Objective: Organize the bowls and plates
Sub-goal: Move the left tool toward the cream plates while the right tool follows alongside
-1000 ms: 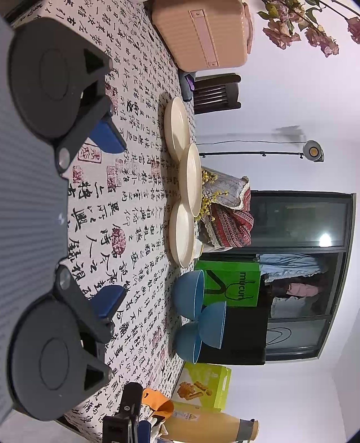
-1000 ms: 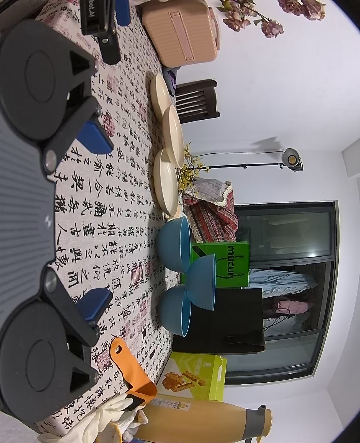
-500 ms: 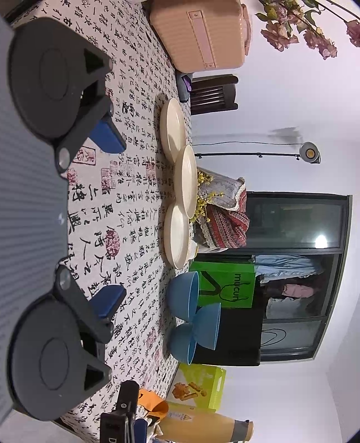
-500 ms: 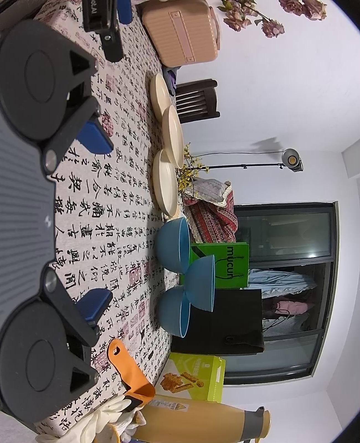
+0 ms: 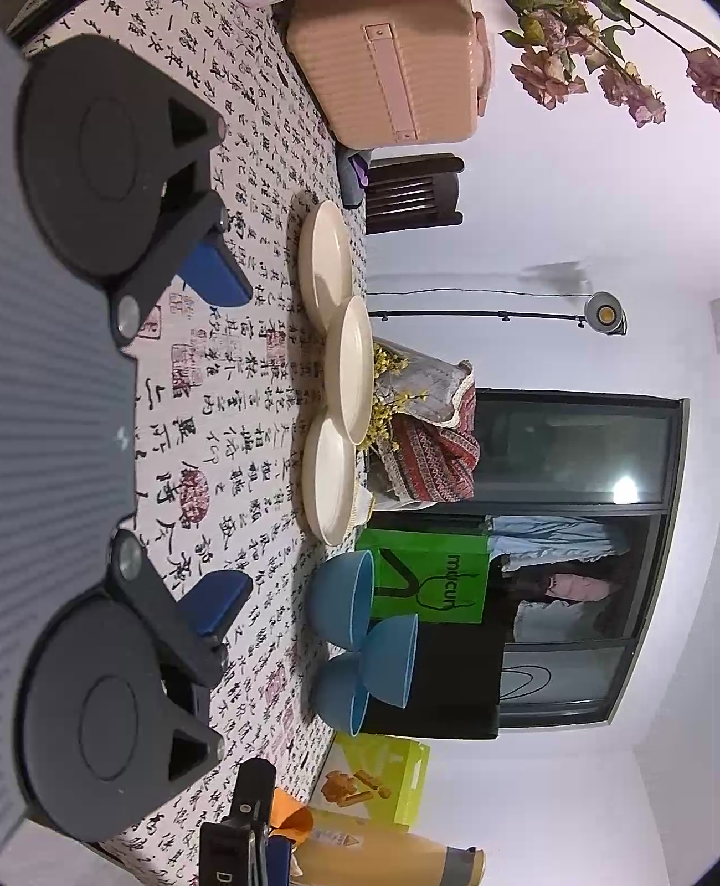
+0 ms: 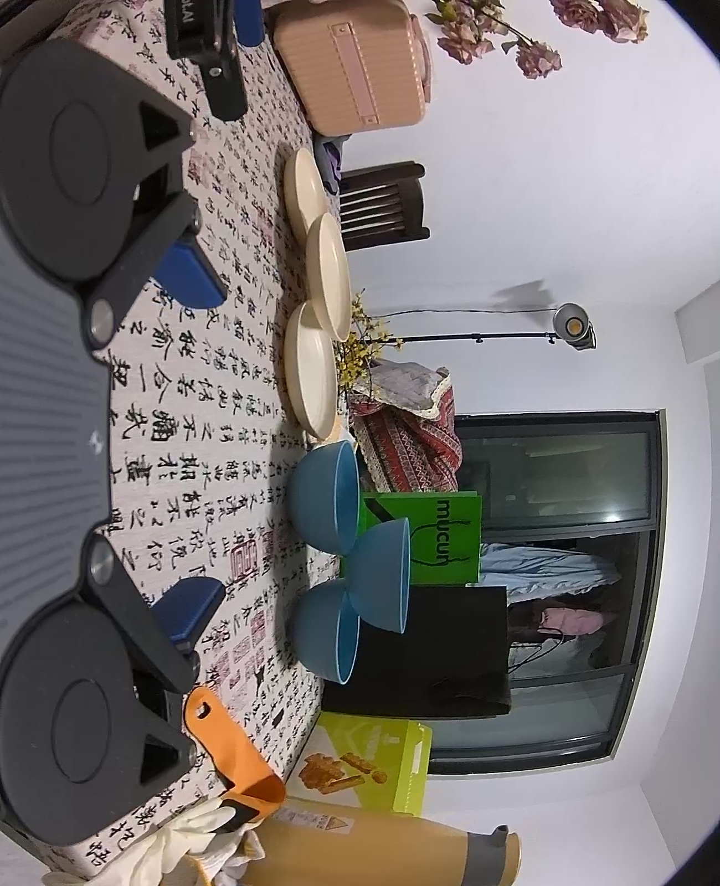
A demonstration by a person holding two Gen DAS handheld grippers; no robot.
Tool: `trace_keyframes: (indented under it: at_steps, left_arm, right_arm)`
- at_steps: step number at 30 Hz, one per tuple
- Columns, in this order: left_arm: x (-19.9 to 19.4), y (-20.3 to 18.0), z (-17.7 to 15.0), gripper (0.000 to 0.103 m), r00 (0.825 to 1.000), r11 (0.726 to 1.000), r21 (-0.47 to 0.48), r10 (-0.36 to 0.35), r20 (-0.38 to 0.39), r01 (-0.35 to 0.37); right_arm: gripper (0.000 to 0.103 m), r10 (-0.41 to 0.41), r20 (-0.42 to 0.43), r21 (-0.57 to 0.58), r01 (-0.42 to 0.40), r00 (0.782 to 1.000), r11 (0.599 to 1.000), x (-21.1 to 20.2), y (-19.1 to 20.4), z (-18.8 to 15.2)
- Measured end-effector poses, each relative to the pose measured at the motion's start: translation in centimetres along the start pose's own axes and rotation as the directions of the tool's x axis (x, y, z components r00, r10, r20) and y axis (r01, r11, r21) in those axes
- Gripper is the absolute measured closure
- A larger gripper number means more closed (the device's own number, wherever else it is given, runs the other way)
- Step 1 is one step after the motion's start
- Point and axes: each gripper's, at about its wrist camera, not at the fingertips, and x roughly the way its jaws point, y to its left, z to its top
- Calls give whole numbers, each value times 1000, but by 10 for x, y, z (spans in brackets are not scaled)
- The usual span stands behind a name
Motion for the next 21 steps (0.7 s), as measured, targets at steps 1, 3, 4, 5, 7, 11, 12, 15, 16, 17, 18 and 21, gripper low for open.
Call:
trace_keyframes:
  at_steps: [1, 3, 4, 5, 7, 11, 12, 15, 16, 17, 18, 21]
  left_arm:
    - [1, 1, 1, 0, 1000, 1000, -1, 1, 3, -1]
    - [2, 2, 2, 0, 1000, 1000, -4, -1, 8, 1]
    - [2, 3, 3, 0, 1000, 1000, -6, -3, 10, 3]
    - [3, 4, 3, 0, 1000, 1000, -8, -4, 11, 4]
    - [4, 6, 4, 0, 1000, 1000, -12, -10, 15, 11]
    - [7, 8, 7, 0, 1000, 1000, -16, -14, 23, 15]
    - [7, 8, 7, 0, 1000, 1000, -17, -14, 26, 14]
    - [10, 10, 10, 0, 999, 1000, -20, -10, 35, 11]
    - [11, 11, 11, 0, 999, 1000, -22, -8, 37, 9]
    - [12, 12, 12, 0, 999, 1000, -23, -7, 39, 8]
    - [13, 13, 14, 0, 999, 1000, -24, -6, 41, 7]
    - [16, 15, 17, 0, 999, 1000, -26, -4, 48, 5]
  right_arm:
    - [0, 1, 2, -1, -1, 1000, 1000, 1, 1, 1]
    - [0, 2, 5, -4, -2, 1000, 1000, 3, 2, 2]
    - [0, 3, 5, -4, -3, 1000, 1000, 4, 2, 3]
    - [0, 4, 6, -5, -4, 1000, 1000, 5, 3, 3]
    - [0, 5, 7, -6, -5, 1000, 1000, 8, 5, 5]
    - [0, 9, 11, -13, -9, 1000, 1000, 13, 7, 8]
    - [0, 10, 12, -15, -10, 1000, 1000, 14, 8, 9]
    - [0, 14, 16, -18, -13, 1000, 1000, 18, 10, 11]
    - [0, 15, 17, -18, -15, 1000, 1000, 19, 11, 12]
    - [0, 16, 18, -19, -16, 1000, 1000, 20, 11, 13]
    - [0, 17, 19, -19, -16, 1000, 1000, 21, 12, 14]
    - [0, 19, 20, -23, -18, 1000, 1000, 25, 14, 16]
